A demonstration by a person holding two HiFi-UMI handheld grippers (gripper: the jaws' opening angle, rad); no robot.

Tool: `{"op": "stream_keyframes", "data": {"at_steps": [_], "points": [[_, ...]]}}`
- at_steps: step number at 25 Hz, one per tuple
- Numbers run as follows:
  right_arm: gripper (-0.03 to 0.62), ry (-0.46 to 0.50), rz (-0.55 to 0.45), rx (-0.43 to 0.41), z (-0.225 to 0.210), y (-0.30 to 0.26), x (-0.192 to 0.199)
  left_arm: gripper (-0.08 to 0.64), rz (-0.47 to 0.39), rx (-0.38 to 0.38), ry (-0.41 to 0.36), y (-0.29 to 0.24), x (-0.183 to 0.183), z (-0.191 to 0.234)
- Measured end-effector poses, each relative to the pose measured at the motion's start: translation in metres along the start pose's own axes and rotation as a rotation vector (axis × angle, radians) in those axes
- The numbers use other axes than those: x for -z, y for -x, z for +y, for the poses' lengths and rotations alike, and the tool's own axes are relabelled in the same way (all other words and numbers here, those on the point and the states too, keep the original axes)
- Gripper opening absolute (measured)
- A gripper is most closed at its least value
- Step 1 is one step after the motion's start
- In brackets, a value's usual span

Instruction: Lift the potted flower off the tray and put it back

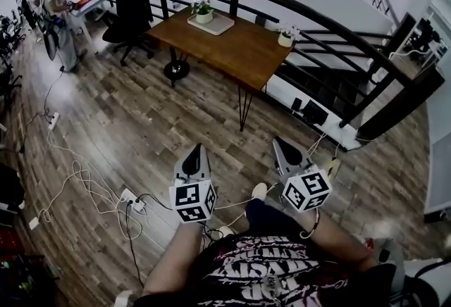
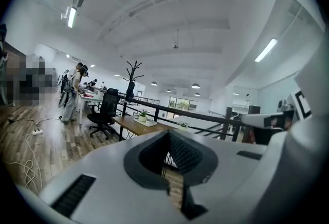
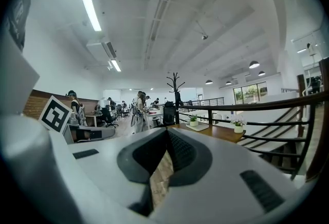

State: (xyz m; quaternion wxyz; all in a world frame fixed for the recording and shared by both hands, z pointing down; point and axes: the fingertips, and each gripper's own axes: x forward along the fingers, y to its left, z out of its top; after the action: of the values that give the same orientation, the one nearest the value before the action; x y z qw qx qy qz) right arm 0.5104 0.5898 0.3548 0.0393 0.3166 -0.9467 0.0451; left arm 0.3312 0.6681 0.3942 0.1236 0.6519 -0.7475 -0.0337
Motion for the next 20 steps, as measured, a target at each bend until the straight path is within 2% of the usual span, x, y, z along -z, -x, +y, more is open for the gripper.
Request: {"op": "stream_keyframes", "data": {"at_steps": [6, 11, 16, 20], "points": [[-0.002, -0.005, -0.014, -0.026, 0.005, -0.026, -0.005, 0.008, -0.008, -0.046, 0.008, 0.002, -0.003, 0.029], [-0.002, -0.043, 0.004, -0.072, 0.002, -0.065, 0.011, 0.008, 0.006, -0.088, -0.008, -0.019, -0.004, 0.051], [-0.002, -0.076, 0.01, -0.091, -0.016, -0.114, 0.024, 0.008, 0.037, -0.117, -0.025, -0.055, -0.001, 0.072], [-0.002, -0.075, 0.017, -0.101, -0.047, -0.159, 0.029, 0.008, 0.051, -0.134, -0.035, -0.103, 0.0, 0.083]]}}
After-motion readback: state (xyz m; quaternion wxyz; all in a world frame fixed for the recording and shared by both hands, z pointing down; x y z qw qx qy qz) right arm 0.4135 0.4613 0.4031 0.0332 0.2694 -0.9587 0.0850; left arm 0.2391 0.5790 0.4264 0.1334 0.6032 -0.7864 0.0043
